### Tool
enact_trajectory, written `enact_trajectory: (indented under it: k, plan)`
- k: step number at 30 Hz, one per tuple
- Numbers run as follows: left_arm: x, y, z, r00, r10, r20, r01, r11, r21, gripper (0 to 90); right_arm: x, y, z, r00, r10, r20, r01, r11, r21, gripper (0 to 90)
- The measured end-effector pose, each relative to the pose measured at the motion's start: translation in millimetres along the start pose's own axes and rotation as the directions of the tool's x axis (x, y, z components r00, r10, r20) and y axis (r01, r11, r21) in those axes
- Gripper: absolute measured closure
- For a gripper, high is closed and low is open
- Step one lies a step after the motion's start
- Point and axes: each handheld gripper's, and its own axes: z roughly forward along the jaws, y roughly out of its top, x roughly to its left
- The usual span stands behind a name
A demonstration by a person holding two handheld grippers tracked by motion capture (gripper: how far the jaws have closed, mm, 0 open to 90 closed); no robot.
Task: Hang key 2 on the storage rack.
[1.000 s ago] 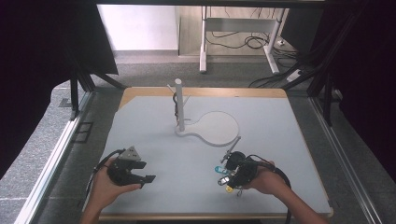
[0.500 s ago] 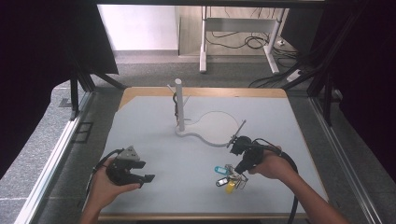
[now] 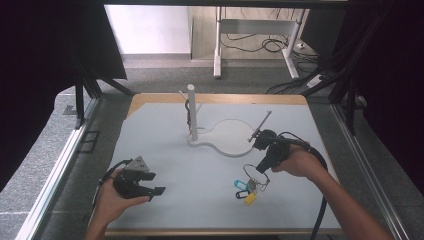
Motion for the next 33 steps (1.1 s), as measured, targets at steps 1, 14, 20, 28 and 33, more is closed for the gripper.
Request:
enact_trajectory:
  k: [1,14,20,28,33]
  plan:
    - [0.0,0.0,-0.2,1.0,0.0,0.0,0.0,1.0,-0.002,35.9,-1.3,0.6,-2.7,1.0,0.004,0.002,-0.004,1.0,0.0,87.8]
    - [0.1,0.2,-3.0,1.0,-0.007,-0.004,0.007,0.9998,-0.02,36.3,-17.6,8.7,-28.3,0.9987,0.049,0.012,-0.048,0.999,-0.023,87.8]
    - [0.5,0.6,-1.6,1.0,-0.004,0.0,0.004,0.9999,-0.013,36.3,-23.9,14.5,-37.5,0.9982,0.058,0.017,-0.057,0.997,-0.043,87.9]
    - [0.6,0.5,-2.7,1.0,-0.006,-0.004,0.006,0.9997,-0.024,36.5,-30.4,24.7,-49.7,0.9959,0.086,0.027,-0.085,0.995,-0.062,87.9]
    - [0.9,0.7,-2.7,1.0,-0.007,-0.003,0.007,0.9996,-0.027,36.7,-34.8,28.8,-55.8,0.9949,0.097,0.03,-0.094,0.993,-0.075,87.9]
